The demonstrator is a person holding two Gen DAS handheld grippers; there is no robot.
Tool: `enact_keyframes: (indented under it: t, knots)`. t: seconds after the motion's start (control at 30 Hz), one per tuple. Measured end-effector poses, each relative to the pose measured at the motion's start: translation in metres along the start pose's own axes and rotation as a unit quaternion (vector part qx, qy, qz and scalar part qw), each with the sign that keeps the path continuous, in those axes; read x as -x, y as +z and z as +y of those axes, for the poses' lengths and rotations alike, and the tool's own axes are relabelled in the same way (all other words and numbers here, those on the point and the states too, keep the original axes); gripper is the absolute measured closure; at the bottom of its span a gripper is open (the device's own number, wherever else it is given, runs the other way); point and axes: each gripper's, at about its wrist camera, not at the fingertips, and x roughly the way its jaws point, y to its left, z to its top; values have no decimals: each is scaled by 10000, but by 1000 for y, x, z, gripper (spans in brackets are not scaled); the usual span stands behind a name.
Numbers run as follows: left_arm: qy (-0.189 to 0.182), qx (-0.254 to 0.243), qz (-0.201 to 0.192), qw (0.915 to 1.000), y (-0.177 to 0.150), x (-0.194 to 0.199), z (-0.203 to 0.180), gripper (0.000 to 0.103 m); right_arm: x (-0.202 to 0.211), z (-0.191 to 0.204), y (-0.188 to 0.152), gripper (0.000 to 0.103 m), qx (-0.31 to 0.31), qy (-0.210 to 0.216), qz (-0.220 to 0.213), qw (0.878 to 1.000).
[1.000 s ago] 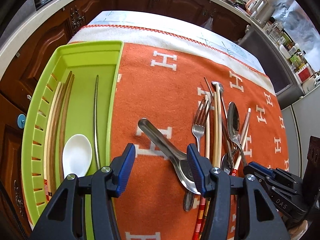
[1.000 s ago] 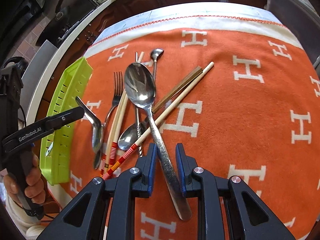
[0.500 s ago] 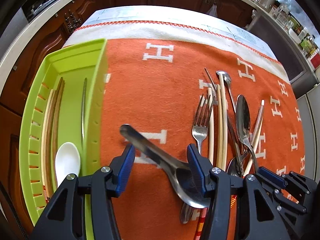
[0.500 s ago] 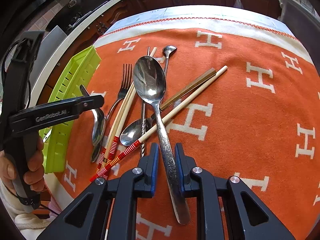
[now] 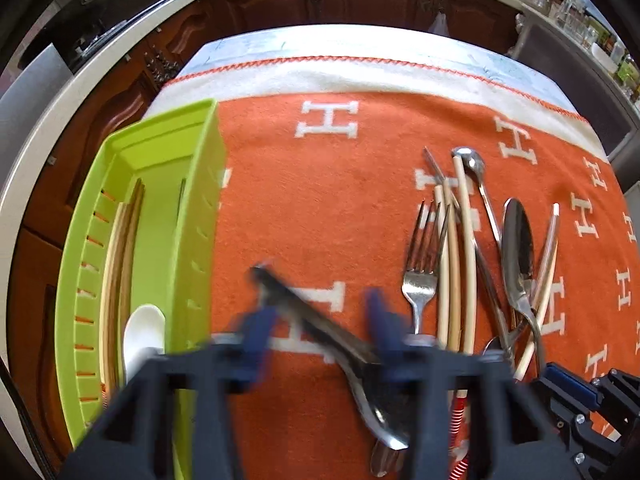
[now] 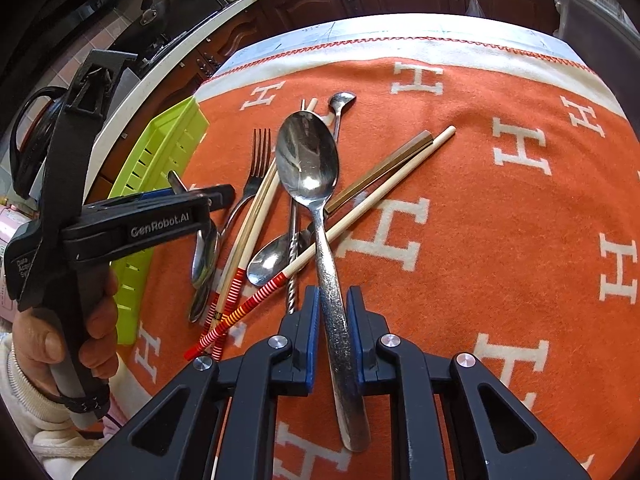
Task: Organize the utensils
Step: 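Move both grippers back to the pile and grasp a metal spoon with the left, then grasp a metal spoon with the right gripper while the left lifts its spoon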
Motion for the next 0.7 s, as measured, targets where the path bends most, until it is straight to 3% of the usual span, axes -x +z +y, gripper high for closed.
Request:
enact_keyframes:
  t: [0.07, 0.37, 0.5, 0.57, 0.7]
  knots:
    - [-156, 90, 27, 9998, 0, 1, 3, 91, 0, 1, -1, 91, 3, 30, -4, 10000]
    - [-571, -10, -23, 9984, -7, 5, 8, 92, -1, 0, -4, 92, -144, 295, 7, 9995]
    - [-798, -40, -82, 9968, -7, 13, 13, 93, -5, -13, 0, 90, -447, 735, 159, 9962]
    - [-953, -26, -83, 9954, -8, 17, 16, 93, -7, -21, 2, 84, -636, 1004, 169, 9928]
    - [-1129, -19, -92, 9936, -10, 23, 20, 94, -13, -30, 9, 83, -827, 1280, 133, 9882]
